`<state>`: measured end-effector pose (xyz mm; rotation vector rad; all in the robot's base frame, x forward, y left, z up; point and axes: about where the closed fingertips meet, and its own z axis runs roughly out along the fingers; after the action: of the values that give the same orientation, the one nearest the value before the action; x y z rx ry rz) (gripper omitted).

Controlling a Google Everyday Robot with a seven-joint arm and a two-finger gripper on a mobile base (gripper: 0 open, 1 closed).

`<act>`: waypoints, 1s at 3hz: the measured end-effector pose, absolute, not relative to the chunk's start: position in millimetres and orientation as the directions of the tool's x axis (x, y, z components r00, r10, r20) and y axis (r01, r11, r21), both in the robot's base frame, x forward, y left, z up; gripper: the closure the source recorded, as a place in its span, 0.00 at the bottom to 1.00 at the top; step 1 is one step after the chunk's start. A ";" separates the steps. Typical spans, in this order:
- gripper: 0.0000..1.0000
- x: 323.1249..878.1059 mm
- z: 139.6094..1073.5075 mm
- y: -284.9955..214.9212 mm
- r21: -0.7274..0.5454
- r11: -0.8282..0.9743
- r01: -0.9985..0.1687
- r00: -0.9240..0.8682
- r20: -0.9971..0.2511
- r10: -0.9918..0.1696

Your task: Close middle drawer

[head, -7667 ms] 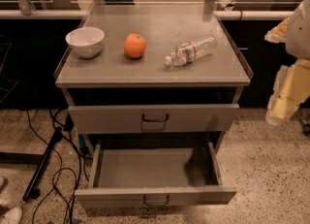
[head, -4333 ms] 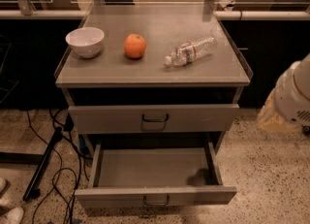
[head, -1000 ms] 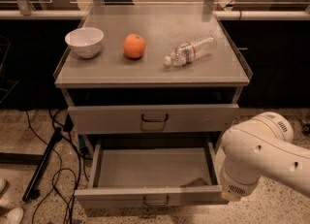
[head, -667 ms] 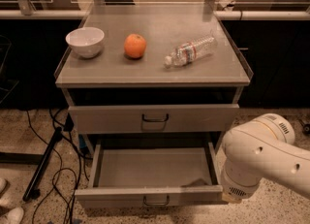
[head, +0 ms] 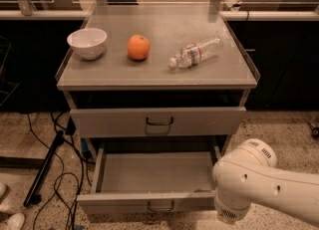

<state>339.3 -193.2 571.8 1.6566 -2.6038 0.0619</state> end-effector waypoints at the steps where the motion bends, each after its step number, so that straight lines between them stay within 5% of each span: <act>1: 1.00 346.6 545.3 -185.0 -0.009 0.431 -0.902 -0.431 0.081 -0.899; 3: 1.00 365.2 501.0 -176.6 -0.009 0.438 -0.899 -0.436 0.111 -0.893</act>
Offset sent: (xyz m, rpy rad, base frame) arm 0.0306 0.0170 -0.0779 -0.0435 0.0167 -0.0287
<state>365.2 -176.6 501.0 1.6162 -2.5870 0.1009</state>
